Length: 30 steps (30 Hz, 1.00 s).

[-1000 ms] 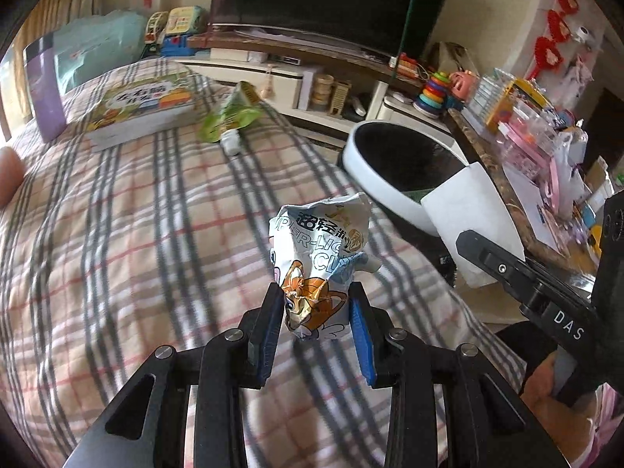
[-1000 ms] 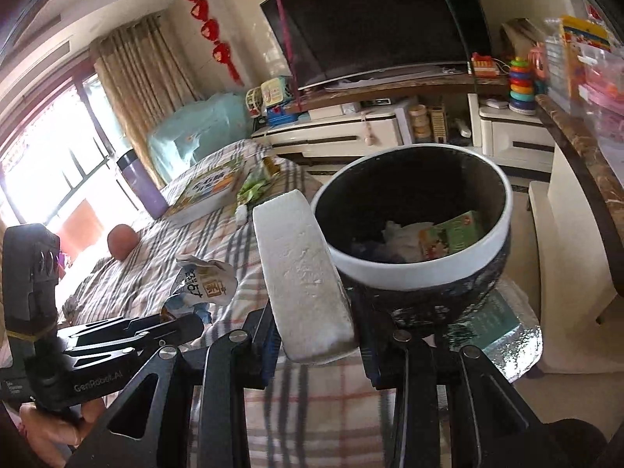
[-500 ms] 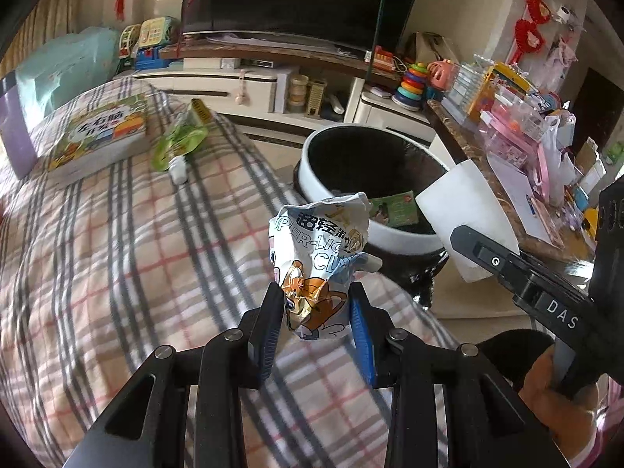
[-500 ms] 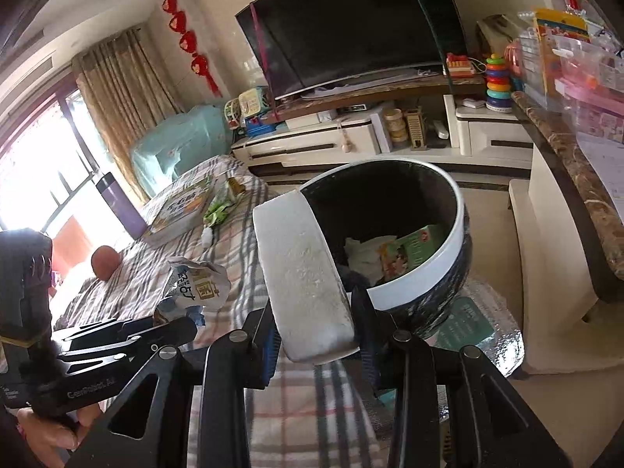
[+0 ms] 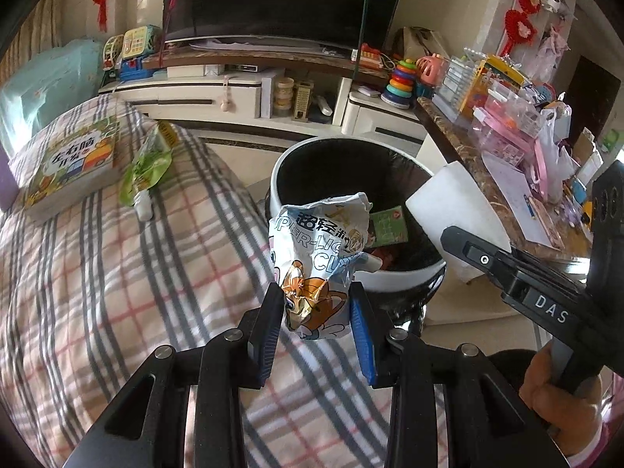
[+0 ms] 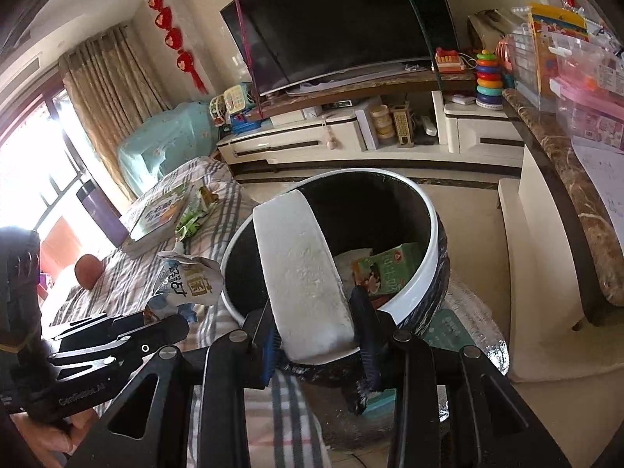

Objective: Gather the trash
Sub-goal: 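Carry the snack wrapper and white box over the black bin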

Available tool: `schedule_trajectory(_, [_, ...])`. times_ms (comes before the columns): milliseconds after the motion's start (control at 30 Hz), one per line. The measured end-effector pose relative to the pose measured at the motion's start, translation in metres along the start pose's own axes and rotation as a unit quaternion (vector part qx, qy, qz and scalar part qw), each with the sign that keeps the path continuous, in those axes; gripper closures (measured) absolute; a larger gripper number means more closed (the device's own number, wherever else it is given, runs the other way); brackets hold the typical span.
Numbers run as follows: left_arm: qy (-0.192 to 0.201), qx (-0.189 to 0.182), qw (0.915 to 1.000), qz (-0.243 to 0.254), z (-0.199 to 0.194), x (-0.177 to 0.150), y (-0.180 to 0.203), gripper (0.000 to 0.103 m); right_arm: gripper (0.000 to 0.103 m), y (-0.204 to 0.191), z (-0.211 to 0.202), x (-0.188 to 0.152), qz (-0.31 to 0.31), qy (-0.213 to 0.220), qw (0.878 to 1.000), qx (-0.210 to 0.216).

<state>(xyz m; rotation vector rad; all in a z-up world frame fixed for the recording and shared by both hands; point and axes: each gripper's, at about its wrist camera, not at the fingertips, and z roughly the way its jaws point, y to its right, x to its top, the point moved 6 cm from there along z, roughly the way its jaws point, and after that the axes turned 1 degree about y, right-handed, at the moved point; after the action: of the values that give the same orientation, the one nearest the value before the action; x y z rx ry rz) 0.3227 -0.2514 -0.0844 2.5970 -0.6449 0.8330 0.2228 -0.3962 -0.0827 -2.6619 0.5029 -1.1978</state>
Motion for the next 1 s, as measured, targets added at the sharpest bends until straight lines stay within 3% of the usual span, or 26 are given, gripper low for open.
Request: schedule_trajectory(1000, [-0.018,0.005,0.9996,0.019,0.056,0.047,0.014,0.07,0.068,0.021,0.035,0.032,0.012,-0.033,0.999,-0.01])
